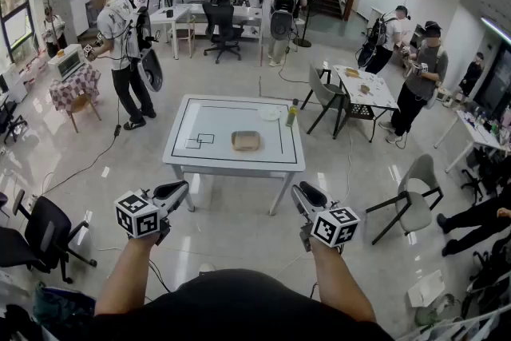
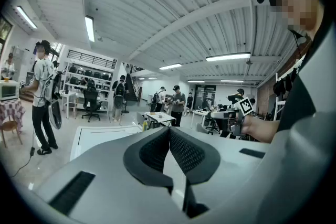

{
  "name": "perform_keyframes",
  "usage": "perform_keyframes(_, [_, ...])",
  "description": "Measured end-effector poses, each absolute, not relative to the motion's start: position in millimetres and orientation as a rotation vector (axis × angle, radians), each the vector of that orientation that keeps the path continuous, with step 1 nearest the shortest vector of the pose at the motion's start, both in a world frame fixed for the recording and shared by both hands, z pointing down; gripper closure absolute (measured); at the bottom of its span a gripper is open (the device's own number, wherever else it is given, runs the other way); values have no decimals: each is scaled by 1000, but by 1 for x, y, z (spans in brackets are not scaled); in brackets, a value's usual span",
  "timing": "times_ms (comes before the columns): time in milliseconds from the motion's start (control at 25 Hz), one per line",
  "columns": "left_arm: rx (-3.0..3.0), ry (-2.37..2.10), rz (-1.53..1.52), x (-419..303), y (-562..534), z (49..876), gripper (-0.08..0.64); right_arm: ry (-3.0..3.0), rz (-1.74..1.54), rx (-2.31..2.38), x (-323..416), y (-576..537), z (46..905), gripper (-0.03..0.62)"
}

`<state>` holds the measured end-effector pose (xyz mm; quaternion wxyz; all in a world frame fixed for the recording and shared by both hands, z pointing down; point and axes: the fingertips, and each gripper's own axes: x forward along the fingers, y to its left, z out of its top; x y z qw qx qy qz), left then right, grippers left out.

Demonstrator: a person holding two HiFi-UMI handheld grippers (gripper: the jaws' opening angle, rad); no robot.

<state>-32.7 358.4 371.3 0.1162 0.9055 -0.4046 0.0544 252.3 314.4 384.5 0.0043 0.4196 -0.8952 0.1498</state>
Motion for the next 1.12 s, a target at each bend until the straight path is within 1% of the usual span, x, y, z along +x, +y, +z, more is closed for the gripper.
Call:
perform_keyframes(680, [2643,-1134,148,-10,351,381,537,-2796,547,1350,267,314,389,477])
perform_keyframes(1120, [2640,-1038,170,-9,315,404,537,-2755,608,1380,252,298,409,486])
